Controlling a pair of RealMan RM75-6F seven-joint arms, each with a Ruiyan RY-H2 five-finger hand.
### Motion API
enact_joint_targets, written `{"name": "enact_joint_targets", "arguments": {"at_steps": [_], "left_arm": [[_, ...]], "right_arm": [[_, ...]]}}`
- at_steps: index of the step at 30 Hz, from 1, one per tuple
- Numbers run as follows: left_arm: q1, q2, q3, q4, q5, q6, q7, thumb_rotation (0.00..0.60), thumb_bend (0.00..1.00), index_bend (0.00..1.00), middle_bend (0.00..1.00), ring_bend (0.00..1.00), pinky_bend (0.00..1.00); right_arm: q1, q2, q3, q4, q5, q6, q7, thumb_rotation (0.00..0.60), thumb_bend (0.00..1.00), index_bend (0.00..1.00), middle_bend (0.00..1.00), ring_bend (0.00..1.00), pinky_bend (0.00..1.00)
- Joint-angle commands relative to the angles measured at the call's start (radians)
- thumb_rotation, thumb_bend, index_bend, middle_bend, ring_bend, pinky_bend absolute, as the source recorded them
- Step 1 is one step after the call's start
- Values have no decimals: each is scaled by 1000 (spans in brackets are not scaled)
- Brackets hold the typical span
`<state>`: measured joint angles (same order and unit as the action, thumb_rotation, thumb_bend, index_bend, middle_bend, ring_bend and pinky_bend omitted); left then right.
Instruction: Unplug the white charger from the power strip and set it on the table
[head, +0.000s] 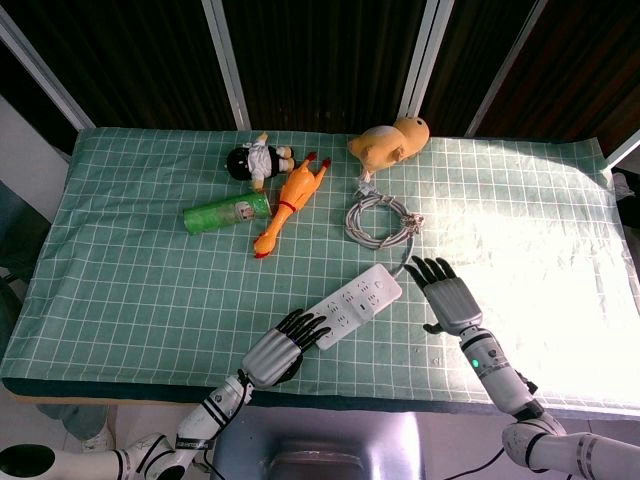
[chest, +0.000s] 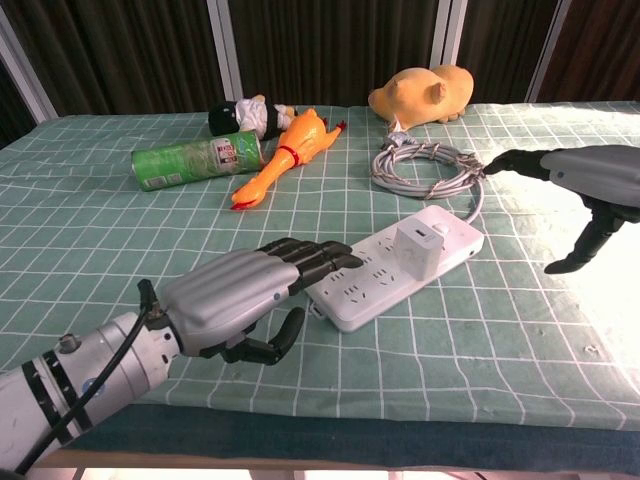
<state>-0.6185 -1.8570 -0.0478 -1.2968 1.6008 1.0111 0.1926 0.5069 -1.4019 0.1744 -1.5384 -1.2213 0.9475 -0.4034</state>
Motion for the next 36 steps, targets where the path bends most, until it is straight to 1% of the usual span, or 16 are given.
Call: {"name": "enact_joint_targets", "arguments": {"at_steps": [1, 8, 12, 22, 29, 36], "left_arm": [[-10, -16, -1, 11, -10, -8, 7, 600, 769, 0, 0, 0, 36], [-26, -50, -2, 30, -25, -14, 12, 600, 769, 0, 0, 0, 36], [-40, -85, -14, 59, -46, -29, 15, 600, 770, 0, 0, 0, 36], [-65, -121, -17, 105, -71, -54, 14, 600, 770, 0, 0, 0, 36], [-78, -138, -7, 127, -72, -60, 19, 600, 782, 0, 0, 0, 35], [-90, -149, -8, 139, -81, -70, 24, 600, 782, 0, 0, 0, 35]], "right_arm": [[17, -5, 2, -7, 16, -5, -21, 600, 196, 0, 0, 0, 0], [57, -25, 1, -4, 85, -23, -85, 600, 196, 0, 0, 0, 0], [83, -41, 1, -3, 126, -35, -109, 600, 196, 0, 0, 0, 0], [123, -65, -15, -10, 168, -22, -165, 600, 196, 0, 0, 0, 0], [153, -94, -21, -4, 204, -30, -179, 600, 196, 0, 0, 0, 0], [177, -129, -32, -5, 206, -16, -194, 600, 196, 0, 0, 0, 0]]}}
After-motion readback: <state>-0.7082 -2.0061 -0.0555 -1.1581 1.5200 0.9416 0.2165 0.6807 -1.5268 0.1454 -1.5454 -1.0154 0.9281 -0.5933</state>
